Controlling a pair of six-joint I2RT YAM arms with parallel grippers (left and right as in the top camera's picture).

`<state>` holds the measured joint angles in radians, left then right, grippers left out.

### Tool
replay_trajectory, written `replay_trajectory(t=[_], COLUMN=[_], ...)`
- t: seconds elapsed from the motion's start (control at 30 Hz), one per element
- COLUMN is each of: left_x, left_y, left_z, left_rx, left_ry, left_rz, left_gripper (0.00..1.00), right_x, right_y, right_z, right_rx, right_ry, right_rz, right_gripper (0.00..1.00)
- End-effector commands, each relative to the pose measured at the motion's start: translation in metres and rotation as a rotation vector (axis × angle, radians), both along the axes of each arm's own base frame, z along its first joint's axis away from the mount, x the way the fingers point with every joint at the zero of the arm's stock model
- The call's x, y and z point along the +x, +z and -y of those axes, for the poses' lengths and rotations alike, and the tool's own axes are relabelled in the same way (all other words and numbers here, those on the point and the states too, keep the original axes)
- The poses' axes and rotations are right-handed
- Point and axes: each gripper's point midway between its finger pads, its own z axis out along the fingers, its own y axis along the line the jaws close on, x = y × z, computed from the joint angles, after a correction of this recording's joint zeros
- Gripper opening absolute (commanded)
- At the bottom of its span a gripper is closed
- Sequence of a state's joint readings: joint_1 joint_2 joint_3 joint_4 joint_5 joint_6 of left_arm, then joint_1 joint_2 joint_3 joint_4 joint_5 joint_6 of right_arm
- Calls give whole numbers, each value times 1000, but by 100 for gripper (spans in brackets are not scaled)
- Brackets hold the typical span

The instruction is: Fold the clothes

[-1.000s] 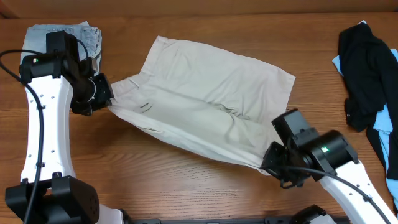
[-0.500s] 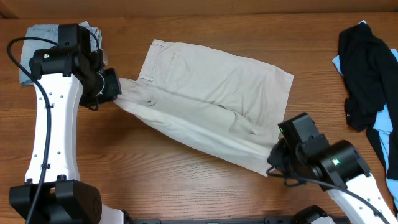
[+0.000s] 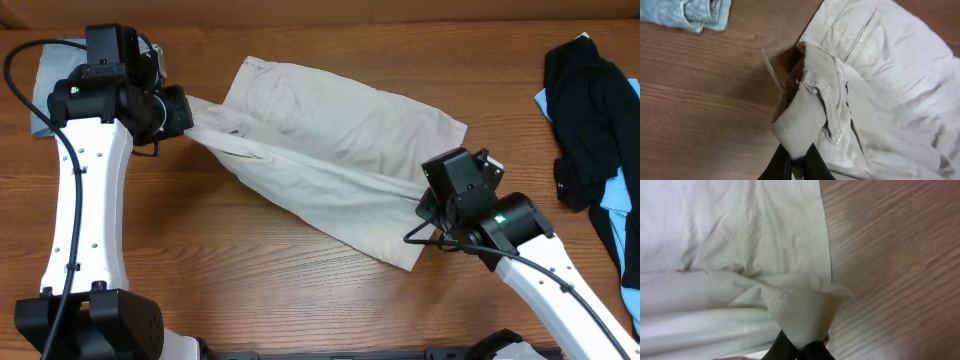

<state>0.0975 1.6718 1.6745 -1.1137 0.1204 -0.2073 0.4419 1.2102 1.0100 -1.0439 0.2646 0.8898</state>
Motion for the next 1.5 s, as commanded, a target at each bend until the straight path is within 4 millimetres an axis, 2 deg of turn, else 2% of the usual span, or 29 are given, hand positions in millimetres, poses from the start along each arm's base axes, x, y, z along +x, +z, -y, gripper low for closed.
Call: replay_trajectory(t=[0.0,0.13,0.3,0.47,0.6,0.63,0.87,1.03,1.07,1.1,1.13,1.17,1.2,1.23,1.37,1.47], left_x=[18,32,52,80,106,117,157,180,183,186,187,188,188,187,182,170], left_y=[13,10,0,-8,-12,-15,-29,-49,-55,-60,-64,-70,-73,-74,-60,-37], left_z=[-20,-20,-17,-11,5,13,53,71,74,76,77,77,77,77,71,64], left_rx=[73,74,59,43,38,37,29,23,22,21,21,21,22,22,23,30], left_ry=[58,56,72,78,45,28,-42,-69,-72,-75,-77,-78,-78,-78,-73,-70], left_rz=[75,102,126,185,251,277,380,425,425,424,422,413,409,404,407,405], left_gripper=[4,4,4,4,4,4,4,14,18,23,36,61,71,100,100,100], right_x=[19,40,75,106,127,134,158,174,178,180,183,186,186,187,180,169], right_y=[7,7,15,20,12,5,-22,-25,-25,-26,-25,-25,-24,-23,-21,-13], right_z=[35,45,45,46,49,50,60,73,75,76,78,79,79,79,78,69], right_rx=[-122,-136,-132,-132,-137,-139,-145,-142,-140,-140,-138,-137,-137,-136,-132,-111], right_ry=[-80,-76,-23,-21,-30,-35,-72,-111,-120,-123,-128,-133,-134,-135,-127,-46], right_rz=[53,88,192,284,309,307,303,347,361,366,377,387,390,395,376,346], right_gripper=[4,4,4,4,4,4,4,4,8,17,47,89,100,100,100,100])
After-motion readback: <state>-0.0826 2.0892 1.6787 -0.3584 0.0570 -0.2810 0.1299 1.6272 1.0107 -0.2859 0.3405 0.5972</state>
